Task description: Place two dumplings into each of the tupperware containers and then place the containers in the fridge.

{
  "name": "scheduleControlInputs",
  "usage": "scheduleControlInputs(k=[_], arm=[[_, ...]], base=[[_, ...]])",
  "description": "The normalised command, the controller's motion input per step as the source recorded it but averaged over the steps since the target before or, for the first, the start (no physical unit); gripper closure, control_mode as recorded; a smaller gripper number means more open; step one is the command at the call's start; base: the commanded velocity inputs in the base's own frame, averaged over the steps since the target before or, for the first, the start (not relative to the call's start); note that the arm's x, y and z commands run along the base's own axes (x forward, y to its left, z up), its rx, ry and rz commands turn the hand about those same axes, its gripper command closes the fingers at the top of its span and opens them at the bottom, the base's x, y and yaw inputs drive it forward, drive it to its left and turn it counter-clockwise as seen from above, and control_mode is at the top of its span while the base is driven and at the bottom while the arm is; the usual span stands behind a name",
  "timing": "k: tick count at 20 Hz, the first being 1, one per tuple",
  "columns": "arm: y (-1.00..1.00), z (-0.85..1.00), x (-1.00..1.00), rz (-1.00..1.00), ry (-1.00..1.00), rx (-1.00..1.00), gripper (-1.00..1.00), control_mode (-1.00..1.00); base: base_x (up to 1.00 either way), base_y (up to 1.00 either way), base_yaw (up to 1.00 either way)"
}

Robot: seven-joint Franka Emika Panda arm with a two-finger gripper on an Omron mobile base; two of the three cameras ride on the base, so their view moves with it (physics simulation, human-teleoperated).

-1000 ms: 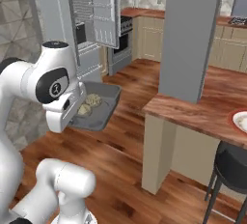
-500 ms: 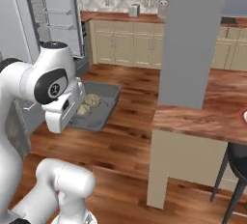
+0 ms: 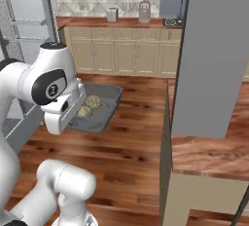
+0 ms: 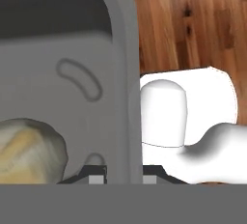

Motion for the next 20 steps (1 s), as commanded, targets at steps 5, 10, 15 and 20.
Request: scheduleControlInputs(k=[5, 10, 15, 20], arm=[[0.0, 0.0, 0.0, 0.0, 0.0, 0.0, 1.0, 1.0], [0.0, 0.0, 0.0, 0.0, 0.0, 0.0, 1.0, 1.0], [0.0, 0.0, 0.0, 0.0, 0.0, 0.0, 1.0, 1.0], [0.0, 0.0, 0.0, 0.0, 0.0, 0.0, 1.0, 1.0]], base=[[1.0, 0.1, -0.08], [1.0, 0.05, 0.15], [0.95, 0.11, 0.38], [0.74, 0.0, 0.63]])
